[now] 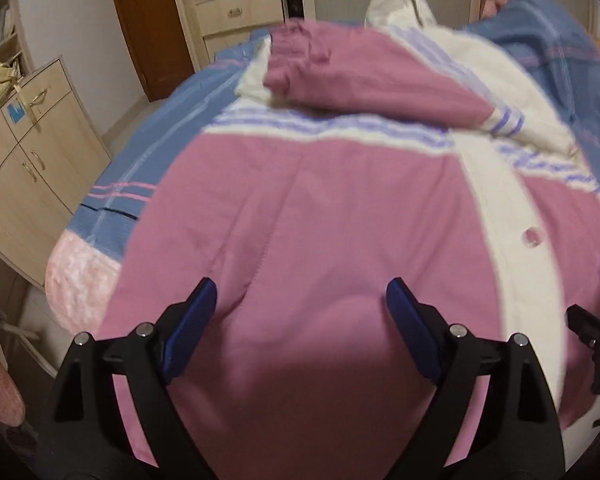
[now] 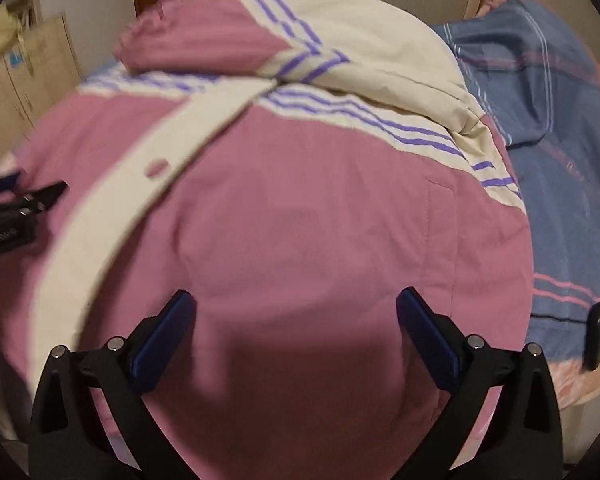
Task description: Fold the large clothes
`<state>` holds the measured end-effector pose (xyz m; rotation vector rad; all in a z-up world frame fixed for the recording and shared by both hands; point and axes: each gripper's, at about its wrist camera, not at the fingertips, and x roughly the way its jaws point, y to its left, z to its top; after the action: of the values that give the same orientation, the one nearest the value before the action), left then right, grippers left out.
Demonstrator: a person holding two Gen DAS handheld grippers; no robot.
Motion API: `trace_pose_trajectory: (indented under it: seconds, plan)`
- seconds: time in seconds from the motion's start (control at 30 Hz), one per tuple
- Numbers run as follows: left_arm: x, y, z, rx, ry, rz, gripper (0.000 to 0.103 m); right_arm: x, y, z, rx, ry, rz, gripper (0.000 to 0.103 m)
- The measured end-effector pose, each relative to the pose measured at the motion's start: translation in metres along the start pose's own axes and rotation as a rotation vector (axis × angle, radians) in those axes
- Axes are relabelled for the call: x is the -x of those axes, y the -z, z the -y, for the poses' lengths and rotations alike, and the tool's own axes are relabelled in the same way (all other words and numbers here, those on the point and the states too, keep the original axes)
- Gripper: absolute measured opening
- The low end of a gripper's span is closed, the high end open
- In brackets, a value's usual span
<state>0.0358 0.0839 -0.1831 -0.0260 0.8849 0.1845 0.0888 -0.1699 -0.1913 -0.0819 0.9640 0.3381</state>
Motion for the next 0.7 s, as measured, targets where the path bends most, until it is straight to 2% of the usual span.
trace_pose_trajectory:
  seconds: [0.07, 0.1, 0.17, 0.2, 0.27, 0.33, 0.4, 0.47, 0.53, 0.57, 0.6, 0.63, 0.67, 0.7]
  plan:
    - [0.024, -0.006, -0.003, -0.005, 0.050, 0.062, 0.089, 0.020, -0.015, 0.010, -0.020, 0.007, 0.064, 0.102]
    - [0.032, -0.007, -0.001, -0.012, 0.043, 0.085, 0.090, 0.026, -0.022, 0.011, -0.022, 0.022, 0.081, 0.102]
    - [0.045, -0.015, -0.001, -0.025, 0.050, 0.129, 0.091, 0.026, -0.042, 0.019, -0.021, 0.033, 0.106, 0.102]
    - [0.051, -0.022, 0.001, -0.029, 0.086, 0.152, 0.091, 0.024, -0.054, 0.022, -0.022, 0.034, 0.112, 0.102]
    - [0.046, -0.046, 0.004, -0.031, 0.158, 0.161, 0.091, 0.021, -0.076, 0.025, -0.022, 0.005, 0.134, 0.102]
    - [0.042, -0.078, 0.010, -0.024, 0.225, 0.168, 0.091, 0.013, -0.115, 0.031, -0.008, -0.057, 0.170, 0.102]
    - [0.039, -0.108, 0.020, -0.034, 0.295, 0.191, 0.095, 0.006, -0.151, 0.044, -0.039, -0.024, 0.207, 0.102]
    - [0.025, -0.138, 0.032, -0.063, 0.317, 0.215, 0.097, -0.010, -0.182, 0.061, -0.089, -0.022, 0.179, 0.102]
    - [0.002, -0.169, 0.045, -0.081, 0.295, 0.219, 0.097, -0.038, -0.207, 0.076, -0.132, -0.024, 0.160, 0.102]
    - [-0.013, -0.183, 0.051, -0.094, 0.270, 0.211, 0.098, -0.062, -0.215, 0.079, -0.127, -0.004, 0.104, 0.102]
    - [-0.039, -0.199, 0.057, -0.105, 0.235, 0.180, 0.098, -0.090, -0.218, 0.080, -0.106, 0.054, 0.008, 0.102]
    - [-0.062, -0.209, 0.059, -0.094, 0.185, 0.142, 0.098, -0.120, -0.215, 0.079, -0.068, 0.113, -0.101, 0.102]
    - [-0.093, -0.218, 0.060, -0.073, 0.116, 0.083, 0.098, -0.146, -0.210, 0.079, -0.025, 0.125, -0.185, 0.102]
    - [-0.117, -0.224, 0.058, -0.057, 0.083, 0.024, 0.098, -0.152, -0.207, 0.081, -0.018, 0.106, -0.195, 0.102]
